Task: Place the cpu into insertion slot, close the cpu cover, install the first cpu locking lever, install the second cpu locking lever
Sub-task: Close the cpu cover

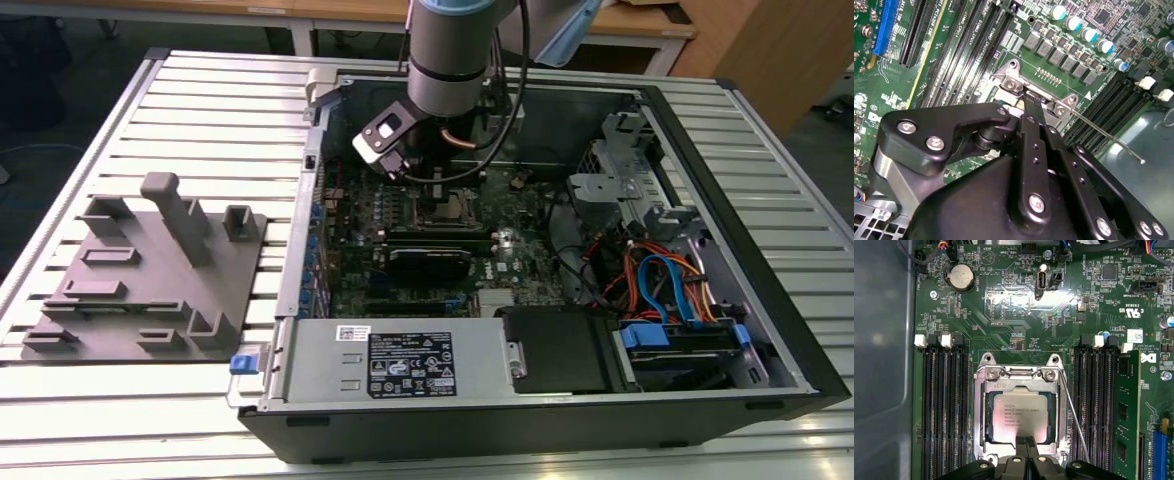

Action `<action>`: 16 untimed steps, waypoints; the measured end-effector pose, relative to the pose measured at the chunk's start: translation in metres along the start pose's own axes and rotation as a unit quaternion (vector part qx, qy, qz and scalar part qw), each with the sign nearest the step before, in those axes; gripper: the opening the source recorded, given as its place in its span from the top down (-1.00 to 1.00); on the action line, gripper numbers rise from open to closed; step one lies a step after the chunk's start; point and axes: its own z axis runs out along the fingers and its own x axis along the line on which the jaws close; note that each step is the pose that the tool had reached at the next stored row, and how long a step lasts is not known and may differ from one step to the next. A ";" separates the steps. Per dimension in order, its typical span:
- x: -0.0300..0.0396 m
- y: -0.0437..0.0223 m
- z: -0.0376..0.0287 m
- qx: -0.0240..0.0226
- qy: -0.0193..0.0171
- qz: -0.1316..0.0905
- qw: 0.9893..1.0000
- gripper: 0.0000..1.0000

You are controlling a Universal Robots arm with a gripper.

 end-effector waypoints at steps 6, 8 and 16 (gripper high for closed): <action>0.0002 -0.0001 -0.0078 0.000 0.000 0.000 1.000 0.80; 0.0002 -0.0001 -0.0108 0.000 0.000 0.000 1.000 0.80; 0.0002 0.0064 -0.0118 0.001 0.000 0.000 1.000 0.80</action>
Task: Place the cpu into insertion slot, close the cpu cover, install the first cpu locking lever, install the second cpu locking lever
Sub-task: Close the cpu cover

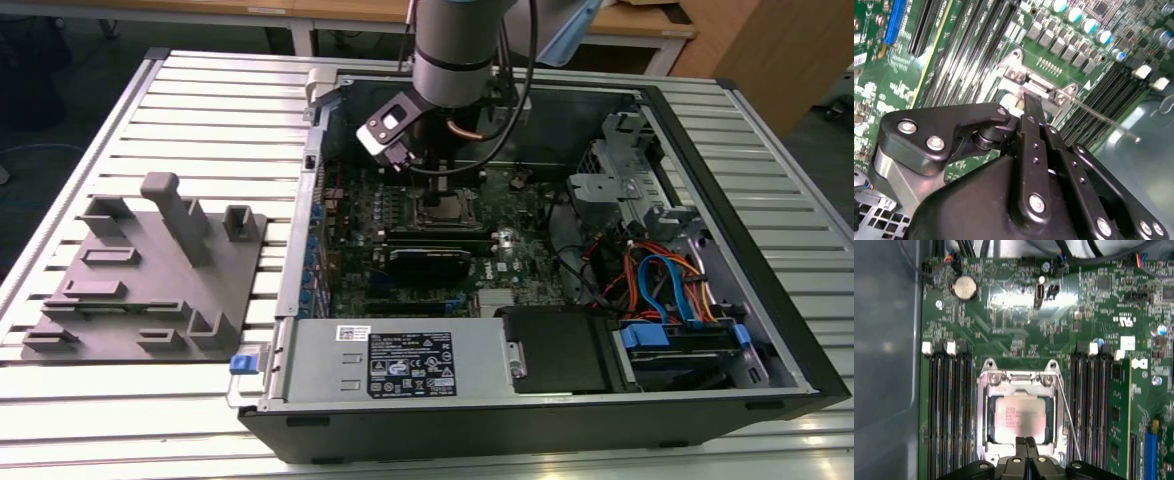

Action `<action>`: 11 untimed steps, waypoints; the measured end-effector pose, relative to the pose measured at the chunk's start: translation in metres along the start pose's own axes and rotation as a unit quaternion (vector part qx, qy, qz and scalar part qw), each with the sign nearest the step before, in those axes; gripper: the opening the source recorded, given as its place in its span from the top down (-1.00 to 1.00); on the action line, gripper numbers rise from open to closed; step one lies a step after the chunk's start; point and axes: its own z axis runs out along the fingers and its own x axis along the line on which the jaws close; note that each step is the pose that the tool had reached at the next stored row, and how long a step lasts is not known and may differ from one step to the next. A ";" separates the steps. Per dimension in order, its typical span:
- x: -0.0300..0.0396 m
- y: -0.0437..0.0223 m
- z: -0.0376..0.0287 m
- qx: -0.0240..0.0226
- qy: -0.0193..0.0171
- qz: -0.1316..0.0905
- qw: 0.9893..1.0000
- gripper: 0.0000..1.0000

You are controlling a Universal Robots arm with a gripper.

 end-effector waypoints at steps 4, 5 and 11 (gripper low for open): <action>0.0000 0.0099 -0.0001 0.002 0.000 0.000 1.000 0.80; 0.0000 0.0131 -0.0001 0.003 0.000 0.000 1.000 0.80; 0.0000 0.0195 -0.0002 0.004 0.000 0.000 1.000 0.80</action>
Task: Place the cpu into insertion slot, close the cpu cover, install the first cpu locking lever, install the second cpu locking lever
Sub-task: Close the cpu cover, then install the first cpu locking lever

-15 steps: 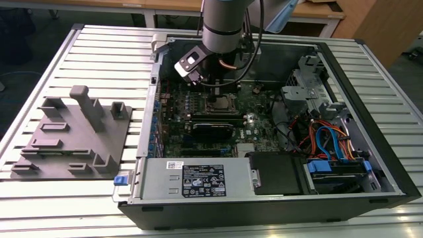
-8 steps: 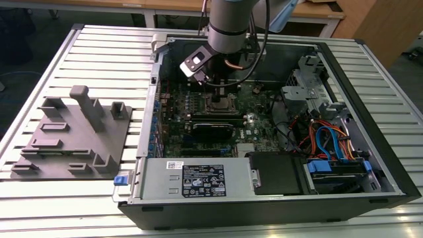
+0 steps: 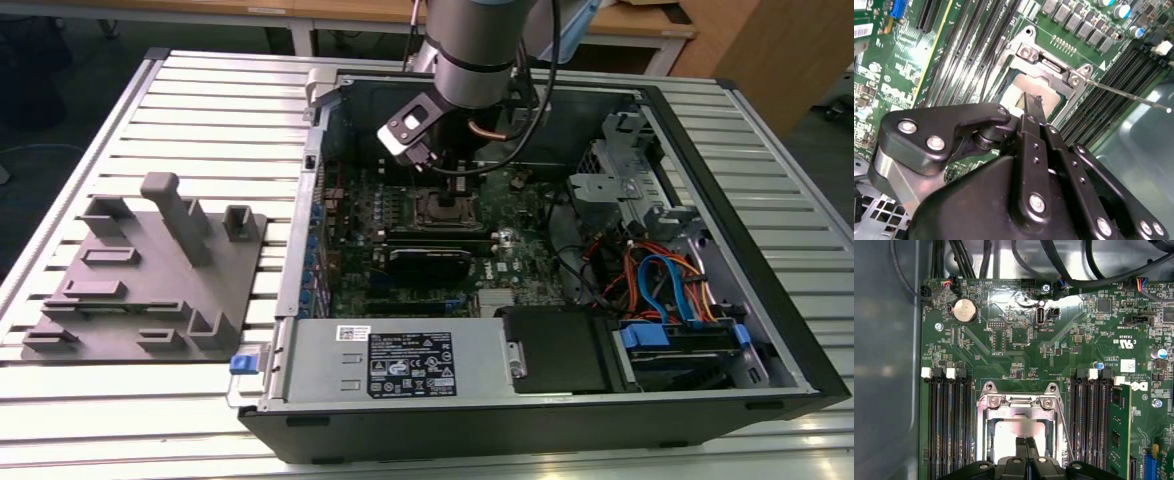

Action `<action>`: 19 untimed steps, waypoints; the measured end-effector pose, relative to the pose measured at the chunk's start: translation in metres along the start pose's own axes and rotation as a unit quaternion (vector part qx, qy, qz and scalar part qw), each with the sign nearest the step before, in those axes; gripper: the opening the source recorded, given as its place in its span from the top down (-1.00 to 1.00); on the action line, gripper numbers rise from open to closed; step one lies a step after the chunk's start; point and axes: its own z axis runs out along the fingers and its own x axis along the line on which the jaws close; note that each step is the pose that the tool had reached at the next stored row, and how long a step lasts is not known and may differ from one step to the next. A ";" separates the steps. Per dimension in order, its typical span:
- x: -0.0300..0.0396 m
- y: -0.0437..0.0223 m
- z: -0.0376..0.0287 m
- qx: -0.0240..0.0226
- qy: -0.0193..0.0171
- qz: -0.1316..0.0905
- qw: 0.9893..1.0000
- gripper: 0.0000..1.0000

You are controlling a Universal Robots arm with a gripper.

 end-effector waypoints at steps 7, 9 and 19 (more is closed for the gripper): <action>0.0000 0.0011 0.0000 0.000 0.000 0.000 1.000 0.80; 0.0000 0.0012 0.0000 0.000 0.000 0.000 1.000 0.80; 0.0002 0.0009 -0.0132 0.000 0.000 0.000 1.000 0.80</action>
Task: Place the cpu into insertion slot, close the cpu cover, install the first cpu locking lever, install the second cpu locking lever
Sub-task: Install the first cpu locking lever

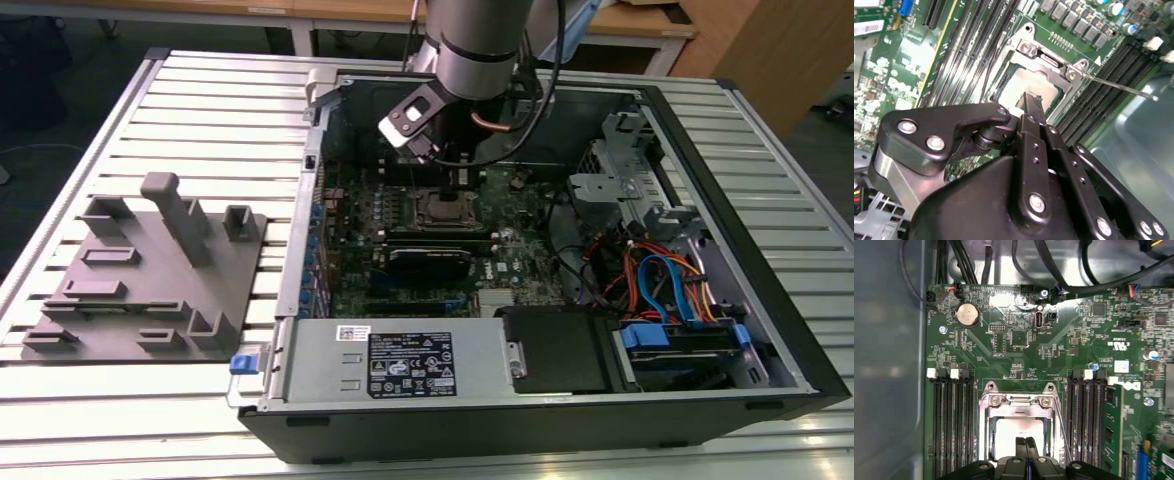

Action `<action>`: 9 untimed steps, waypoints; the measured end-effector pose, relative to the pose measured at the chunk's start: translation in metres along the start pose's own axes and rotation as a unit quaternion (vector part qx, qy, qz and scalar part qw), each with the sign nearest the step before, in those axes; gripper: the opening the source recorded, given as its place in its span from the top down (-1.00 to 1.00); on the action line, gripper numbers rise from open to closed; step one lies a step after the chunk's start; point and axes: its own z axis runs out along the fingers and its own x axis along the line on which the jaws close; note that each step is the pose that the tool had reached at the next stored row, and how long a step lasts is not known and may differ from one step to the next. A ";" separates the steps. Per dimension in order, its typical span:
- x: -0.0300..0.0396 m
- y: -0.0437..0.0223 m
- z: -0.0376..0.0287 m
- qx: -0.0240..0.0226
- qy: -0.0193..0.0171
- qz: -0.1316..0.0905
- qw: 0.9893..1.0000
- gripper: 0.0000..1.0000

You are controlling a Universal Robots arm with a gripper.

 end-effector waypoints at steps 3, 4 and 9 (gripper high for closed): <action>0.0002 -0.0002 -0.0078 0.000 0.000 0.000 1.000 0.80; 0.0002 -0.0002 -0.0100 0.000 0.000 0.000 1.000 0.80; 0.0001 -0.0004 -0.0102 0.000 0.000 -0.021 1.000 0.80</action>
